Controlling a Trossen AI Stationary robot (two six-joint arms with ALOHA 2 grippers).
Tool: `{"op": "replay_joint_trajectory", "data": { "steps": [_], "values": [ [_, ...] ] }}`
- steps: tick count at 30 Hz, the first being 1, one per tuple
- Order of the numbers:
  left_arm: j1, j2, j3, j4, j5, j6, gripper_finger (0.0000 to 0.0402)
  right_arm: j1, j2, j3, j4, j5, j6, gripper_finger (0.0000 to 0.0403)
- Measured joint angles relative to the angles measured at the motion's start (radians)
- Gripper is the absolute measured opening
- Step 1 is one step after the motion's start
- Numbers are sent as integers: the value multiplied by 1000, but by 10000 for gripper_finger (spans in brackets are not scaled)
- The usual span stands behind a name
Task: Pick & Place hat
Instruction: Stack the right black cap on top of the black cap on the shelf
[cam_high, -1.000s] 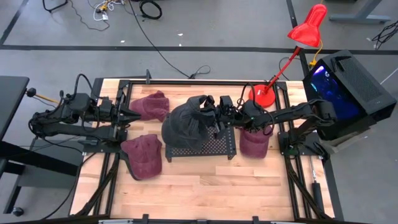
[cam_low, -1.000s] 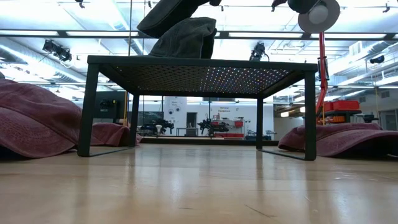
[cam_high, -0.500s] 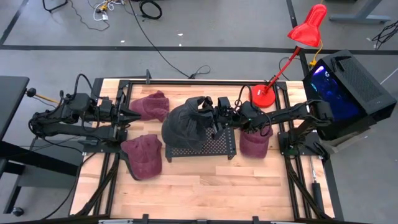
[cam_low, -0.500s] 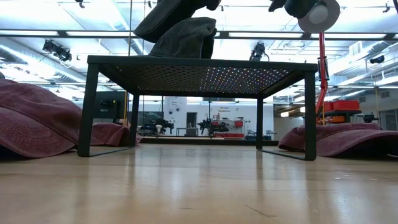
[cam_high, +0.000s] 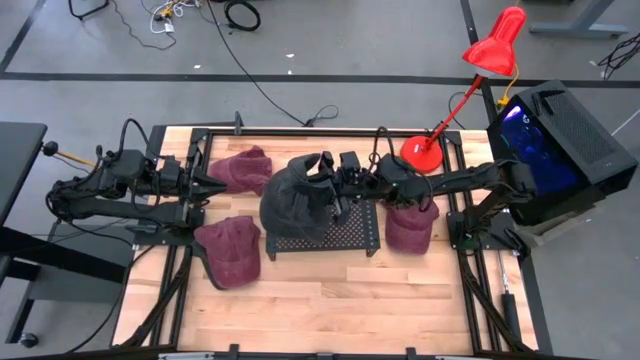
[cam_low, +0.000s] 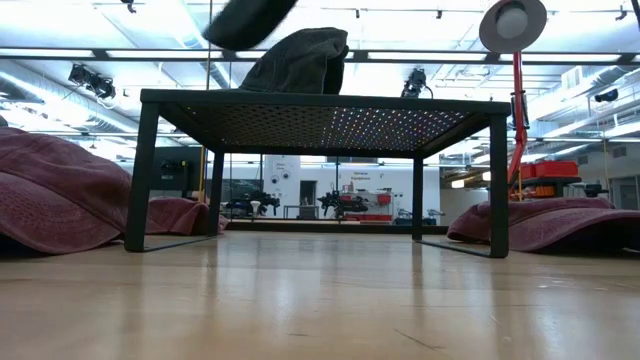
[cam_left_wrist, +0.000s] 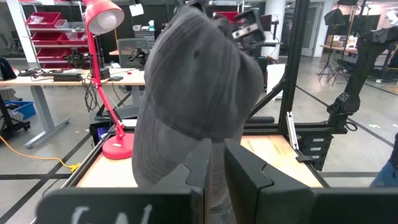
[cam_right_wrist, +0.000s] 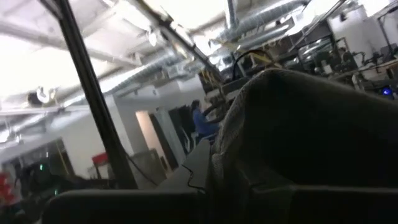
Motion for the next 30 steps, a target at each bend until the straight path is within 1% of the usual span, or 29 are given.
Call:
{"op": "replay_joint_trajectory", "data": {
  "steps": [2, 5, 11, 21, 27, 30],
  "values": [
    [0, 0, 0, 0, 0, 0, 48, 0, 0, 43, -66, -9, -25, 25],
    [0, 0, 0, 0, 0, 0, 48, 0, 0, 80, -94, -12, -39, 25],
    [0, 0, 0, 0, 0, 0, 48, 0, 0, 110, -112, -12, -39, 25],
    [0, 0, 0, 0, 0, 0, 48, 0, -1, 141, -301, 31, -109, 25],
    [0, 0, 0, 0, 0, 0, 48, -11, -1, 179, -439, 33, -151, 25],
    [0, 0, 0, 0, 0, 0, 48, -16, -1, 183, -460, 31, -151, 25]
  ]
}}
